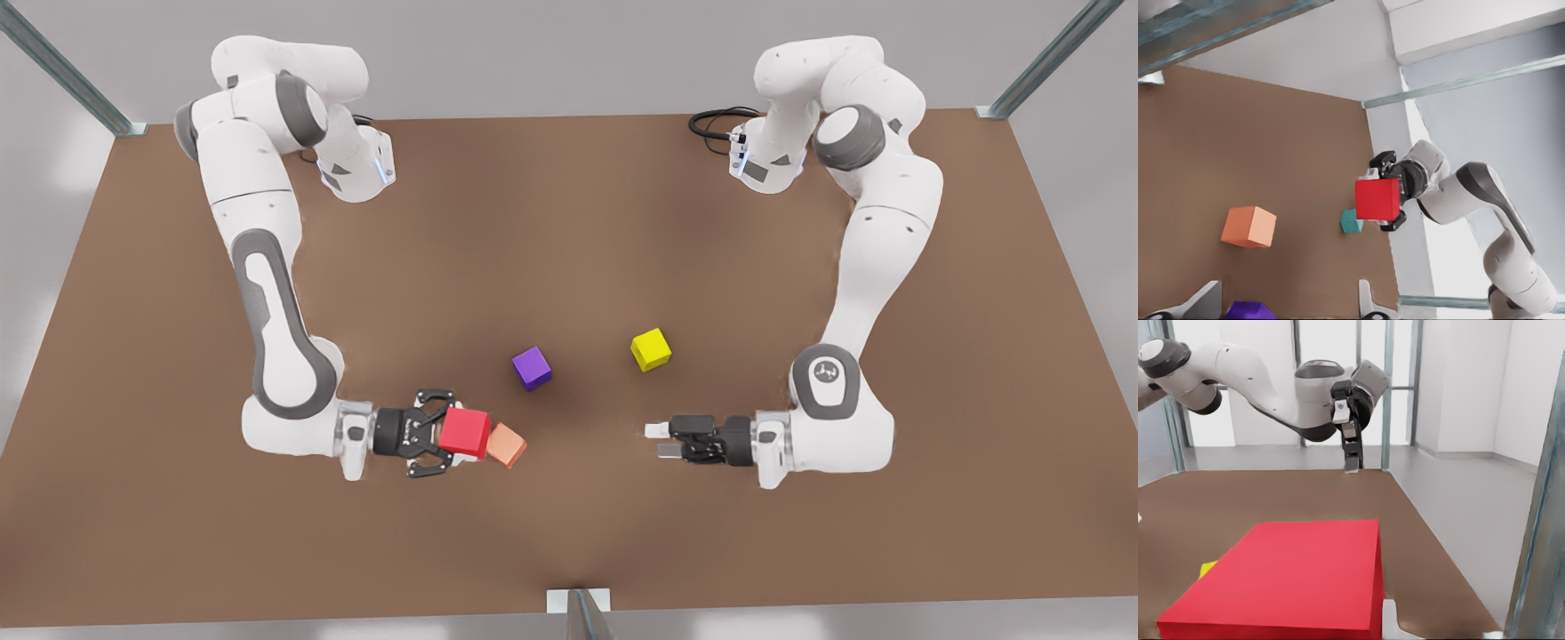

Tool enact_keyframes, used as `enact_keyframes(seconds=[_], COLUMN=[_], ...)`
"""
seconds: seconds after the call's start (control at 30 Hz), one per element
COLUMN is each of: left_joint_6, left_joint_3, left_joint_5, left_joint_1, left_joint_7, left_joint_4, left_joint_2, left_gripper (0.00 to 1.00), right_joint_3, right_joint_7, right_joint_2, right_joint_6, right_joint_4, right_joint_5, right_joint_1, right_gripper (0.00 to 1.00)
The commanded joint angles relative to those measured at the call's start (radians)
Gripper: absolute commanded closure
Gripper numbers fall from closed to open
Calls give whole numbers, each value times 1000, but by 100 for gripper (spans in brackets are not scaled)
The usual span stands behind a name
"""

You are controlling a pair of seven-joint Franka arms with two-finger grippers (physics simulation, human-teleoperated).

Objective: Pick up red wooden cube and pass to hand red wooden cube and place in blue wooden cube

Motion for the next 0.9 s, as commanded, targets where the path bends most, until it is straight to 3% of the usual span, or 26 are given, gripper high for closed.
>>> enact_keyframes(seconds=[0.0,0.17,0.2,0.23,0.27,0.33,0.47,0.87], left_joint_6=[-541,-610,-596,-396,-262,-513,-504,-506], left_joint_3=[-23,-64,-28,421,725,739,735,736], left_joint_5=[798,981,993,718,507,513,510,485], left_joint_1=[32,233,217,-22,-256,-267,-277,-270], left_joint_7=[-498,-188,-208,-206,-194,-62,-93,-90], left_joint_4=[0,0,-44,-353,-641,-517,-515,-508], left_joint_2=[-120,-151,-273,-596,-836,-803,-734,-711], left_gripper=[0,0,0,0,0,0,0,0], right_joint_3=[-30,-207,-233,-234,-237,-264,-262,-262], right_joint_7=[423,713,846,901,948,960,1003,1046], right_joint_2=[-87,-334,-390,-400,-406,-436,-429,-403], right_joint_6=[-155,-147,-148,-147,-135,14,103,184], right_joint_4=[-75,-264,-296,-296,-298,-398,-467,-597], right_joint_5=[-485,-928,-1025,-1109,-1165,-1215,-1284,-1385], right_joint_1=[-59,-60,-60,-60,-60,-60,-56,-50], right_gripper=[47,47,47,47,47,47,47,47])
